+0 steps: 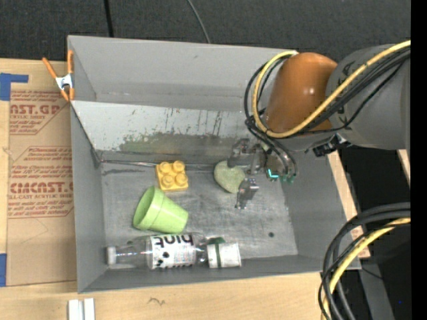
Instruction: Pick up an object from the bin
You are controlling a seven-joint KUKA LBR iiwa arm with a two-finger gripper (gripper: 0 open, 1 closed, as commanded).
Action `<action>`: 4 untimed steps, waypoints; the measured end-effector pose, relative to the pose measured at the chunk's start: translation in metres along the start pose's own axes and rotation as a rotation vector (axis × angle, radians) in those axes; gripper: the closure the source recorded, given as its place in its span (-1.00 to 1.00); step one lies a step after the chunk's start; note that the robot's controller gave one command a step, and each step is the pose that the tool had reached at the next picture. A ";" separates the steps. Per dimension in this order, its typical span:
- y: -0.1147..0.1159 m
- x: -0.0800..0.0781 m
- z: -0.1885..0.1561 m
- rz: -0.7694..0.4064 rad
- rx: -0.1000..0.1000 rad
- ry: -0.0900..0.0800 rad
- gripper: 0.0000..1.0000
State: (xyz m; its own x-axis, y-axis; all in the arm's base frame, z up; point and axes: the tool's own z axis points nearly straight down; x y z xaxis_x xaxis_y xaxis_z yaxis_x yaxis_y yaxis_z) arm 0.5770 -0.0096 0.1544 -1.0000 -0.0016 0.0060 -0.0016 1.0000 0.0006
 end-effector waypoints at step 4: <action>-0.023 -0.017 0.074 0.048 -0.005 -0.023 -1.00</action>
Offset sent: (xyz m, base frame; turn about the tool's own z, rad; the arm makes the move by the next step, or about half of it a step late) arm 0.0136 -0.0261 -0.0844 -0.0038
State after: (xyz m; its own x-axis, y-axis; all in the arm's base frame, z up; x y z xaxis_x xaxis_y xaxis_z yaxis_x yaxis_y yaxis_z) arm 0.5938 -0.0328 0.0798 -0.9988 0.0460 -0.0164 0.0459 0.9989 0.0061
